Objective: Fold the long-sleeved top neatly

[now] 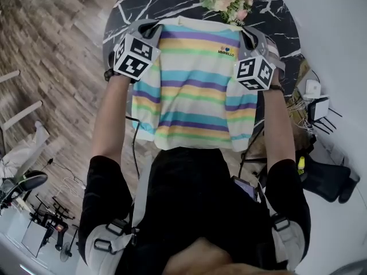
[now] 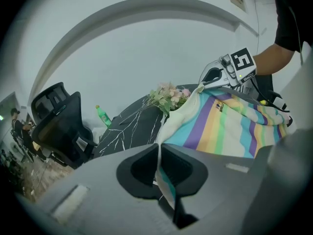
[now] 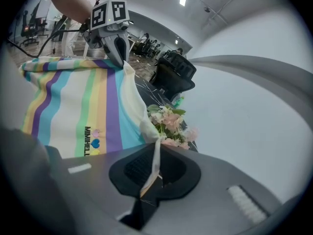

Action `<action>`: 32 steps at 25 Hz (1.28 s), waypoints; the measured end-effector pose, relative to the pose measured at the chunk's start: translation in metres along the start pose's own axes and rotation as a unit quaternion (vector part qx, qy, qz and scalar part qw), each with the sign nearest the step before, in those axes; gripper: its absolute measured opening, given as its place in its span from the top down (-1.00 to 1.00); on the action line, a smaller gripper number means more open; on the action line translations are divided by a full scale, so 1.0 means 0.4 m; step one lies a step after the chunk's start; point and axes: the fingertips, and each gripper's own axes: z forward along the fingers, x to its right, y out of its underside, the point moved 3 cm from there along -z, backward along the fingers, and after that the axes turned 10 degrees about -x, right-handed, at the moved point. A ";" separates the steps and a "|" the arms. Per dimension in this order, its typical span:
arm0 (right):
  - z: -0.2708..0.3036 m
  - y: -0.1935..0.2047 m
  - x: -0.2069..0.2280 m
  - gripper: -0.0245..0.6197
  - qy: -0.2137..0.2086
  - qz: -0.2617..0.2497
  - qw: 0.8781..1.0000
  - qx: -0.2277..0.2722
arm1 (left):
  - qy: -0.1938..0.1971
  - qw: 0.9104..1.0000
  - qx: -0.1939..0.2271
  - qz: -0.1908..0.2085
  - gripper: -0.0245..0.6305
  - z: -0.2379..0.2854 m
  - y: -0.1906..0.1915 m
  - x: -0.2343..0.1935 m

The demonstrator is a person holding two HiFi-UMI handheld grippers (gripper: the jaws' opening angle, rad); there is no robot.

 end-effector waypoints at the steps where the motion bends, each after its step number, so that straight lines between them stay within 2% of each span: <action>1: 0.009 0.000 0.000 0.89 -0.002 -0.001 1.000 -0.002 | 0.002 1.000 -0.003 -0.001 0.86 0.010 0.002 -0.004; 7: 0.057 -0.004 0.001 0.87 -0.010 0.010 1.000 -0.016 | 0.006 1.000 -0.014 -0.015 0.85 0.059 0.002 -0.025; 9: 0.067 0.000 -0.006 0.75 -0.016 0.016 1.000 -0.020 | 0.009 1.000 -0.018 -0.020 0.83 0.070 0.009 -0.023; 13: 0.066 0.001 -0.009 0.46 -0.043 0.045 0.998 -0.020 | 0.017 0.999 -0.027 -0.033 0.54 0.068 0.030 -0.019; 14: 0.062 0.001 -0.012 0.40 -0.050 0.050 0.997 -0.019 | 0.018 0.999 -0.027 -0.039 0.54 0.061 0.033 -0.020; 21: 0.019 -0.011 -0.061 0.40 -0.058 0.047 0.997 -0.013 | 0.012 0.996 -0.031 -0.077 0.54 -0.001 0.099 0.002; 32: -0.076 -0.146 -0.190 0.40 -0.081 0.022 0.996 0.030 | 0.008 0.987 -0.047 -0.154 0.54 -0.156 0.330 0.112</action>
